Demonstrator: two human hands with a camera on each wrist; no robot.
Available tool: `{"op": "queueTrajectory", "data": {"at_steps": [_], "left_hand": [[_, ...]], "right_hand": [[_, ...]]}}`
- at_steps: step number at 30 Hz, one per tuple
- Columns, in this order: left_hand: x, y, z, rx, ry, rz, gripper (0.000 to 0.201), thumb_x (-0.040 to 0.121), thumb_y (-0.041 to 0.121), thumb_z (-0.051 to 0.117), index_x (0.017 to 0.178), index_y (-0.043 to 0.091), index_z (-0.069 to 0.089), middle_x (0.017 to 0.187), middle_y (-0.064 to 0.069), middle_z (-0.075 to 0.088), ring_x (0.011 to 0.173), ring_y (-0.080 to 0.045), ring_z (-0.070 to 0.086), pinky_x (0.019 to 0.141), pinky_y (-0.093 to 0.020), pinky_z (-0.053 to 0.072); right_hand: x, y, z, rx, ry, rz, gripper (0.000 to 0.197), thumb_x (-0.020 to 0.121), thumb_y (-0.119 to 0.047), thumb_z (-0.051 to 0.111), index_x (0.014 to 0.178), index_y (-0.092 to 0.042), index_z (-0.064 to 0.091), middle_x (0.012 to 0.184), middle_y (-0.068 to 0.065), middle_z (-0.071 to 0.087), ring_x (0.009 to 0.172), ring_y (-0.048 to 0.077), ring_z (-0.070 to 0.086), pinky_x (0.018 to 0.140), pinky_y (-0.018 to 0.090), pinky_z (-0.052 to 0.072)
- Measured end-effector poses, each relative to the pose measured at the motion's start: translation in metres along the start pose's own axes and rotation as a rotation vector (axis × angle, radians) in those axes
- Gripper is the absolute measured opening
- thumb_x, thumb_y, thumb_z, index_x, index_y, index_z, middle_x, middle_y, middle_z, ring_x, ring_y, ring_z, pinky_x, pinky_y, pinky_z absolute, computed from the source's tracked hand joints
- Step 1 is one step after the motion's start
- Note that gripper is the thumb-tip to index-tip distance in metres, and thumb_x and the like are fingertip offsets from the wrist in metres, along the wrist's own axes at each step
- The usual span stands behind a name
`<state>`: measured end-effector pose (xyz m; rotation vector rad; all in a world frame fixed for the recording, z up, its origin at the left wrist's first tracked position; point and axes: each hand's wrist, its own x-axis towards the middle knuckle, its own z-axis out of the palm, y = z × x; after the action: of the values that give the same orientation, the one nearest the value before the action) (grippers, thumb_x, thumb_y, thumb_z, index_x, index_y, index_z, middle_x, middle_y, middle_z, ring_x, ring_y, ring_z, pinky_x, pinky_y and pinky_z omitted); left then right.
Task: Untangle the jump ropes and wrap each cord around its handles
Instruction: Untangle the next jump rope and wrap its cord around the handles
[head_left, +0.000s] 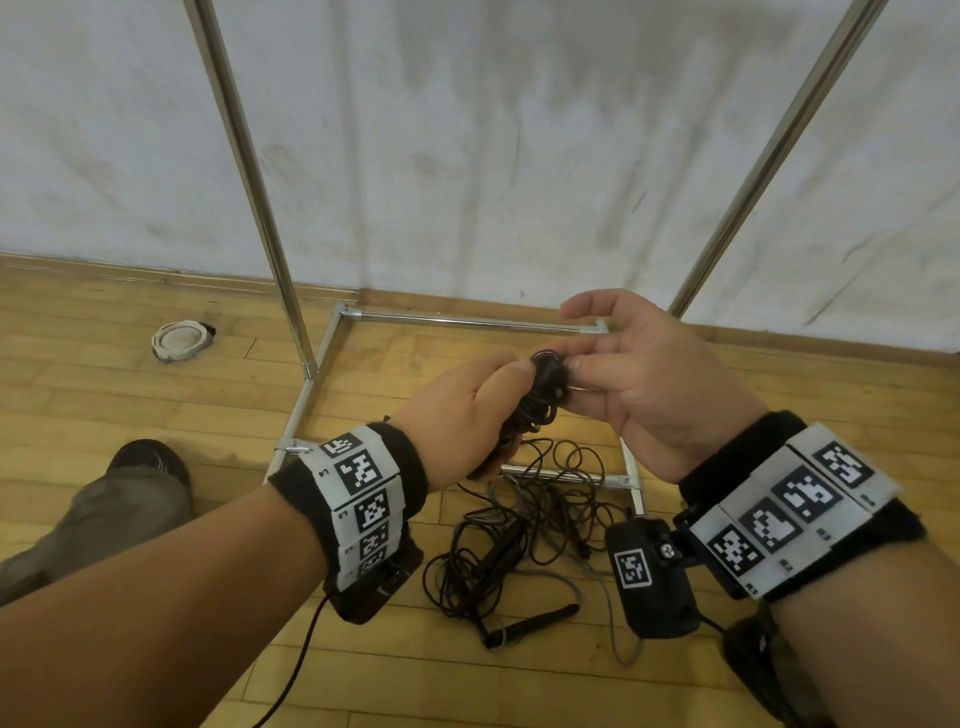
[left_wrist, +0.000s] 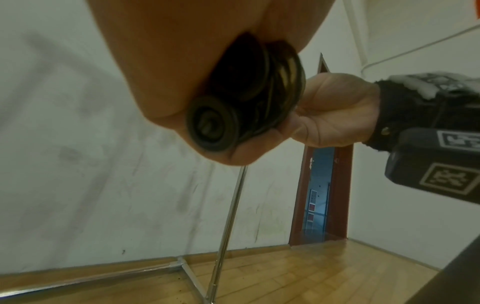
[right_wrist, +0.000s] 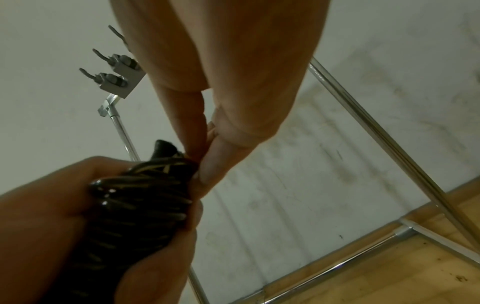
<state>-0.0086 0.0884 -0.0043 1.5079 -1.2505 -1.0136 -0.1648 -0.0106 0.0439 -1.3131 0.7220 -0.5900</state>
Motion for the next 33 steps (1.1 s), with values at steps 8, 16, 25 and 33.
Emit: {"op": "queueTrajectory", "data": {"at_steps": [8,16,25,33], "left_hand": [[-0.001,0.000,0.002,0.178,0.028,0.073,0.034,0.101,0.054,0.027,0.109,0.036,0.055,0.080,0.003,0.064,0.057,-0.006,0.059,0.052,-0.024,0.049],[0.003,-0.003,0.009,0.265,0.117,0.133,0.023,0.100,0.050,0.027,0.093,0.040,0.047,0.074,0.006,0.061,0.056,-0.003,0.056,0.055,-0.024,0.042],[0.006,-0.006,0.013,0.382,0.197,0.141,0.024,0.100,0.050,0.026,0.105,0.035,0.044,0.076,0.011,0.058,0.064,-0.004,0.054,0.055,-0.025,0.033],[0.006,-0.003,0.014,0.404,0.183,0.132,0.030,0.100,0.051,0.025,0.103,0.030,0.046,0.075,0.005,0.062,0.064,-0.013,0.056,0.056,-0.029,0.037]], "right_hand": [[-0.004,0.003,0.012,0.126,0.082,-0.045,0.030,0.100,0.004,0.052,0.127,-0.008,0.052,0.101,0.019,0.076,0.102,0.036,0.073,0.090,0.044,0.061],[-0.001,0.010,0.024,0.167,0.228,-0.011,0.030,0.099,0.000,0.060,0.127,0.005,0.051,0.120,0.030,0.055,0.109,0.041,0.069,0.098,0.052,0.057],[0.000,0.010,0.017,0.206,0.185,0.023,0.025,0.098,-0.007,0.064,0.119,0.006,0.058,0.100,0.019,0.063,0.090,0.027,0.070,0.075,0.031,0.061],[0.002,0.015,0.012,0.029,0.210,0.015,0.018,0.095,-0.019,0.069,0.108,-0.006,0.067,0.093,0.009,0.068,0.091,0.025,0.063,0.081,0.042,0.052]]}}
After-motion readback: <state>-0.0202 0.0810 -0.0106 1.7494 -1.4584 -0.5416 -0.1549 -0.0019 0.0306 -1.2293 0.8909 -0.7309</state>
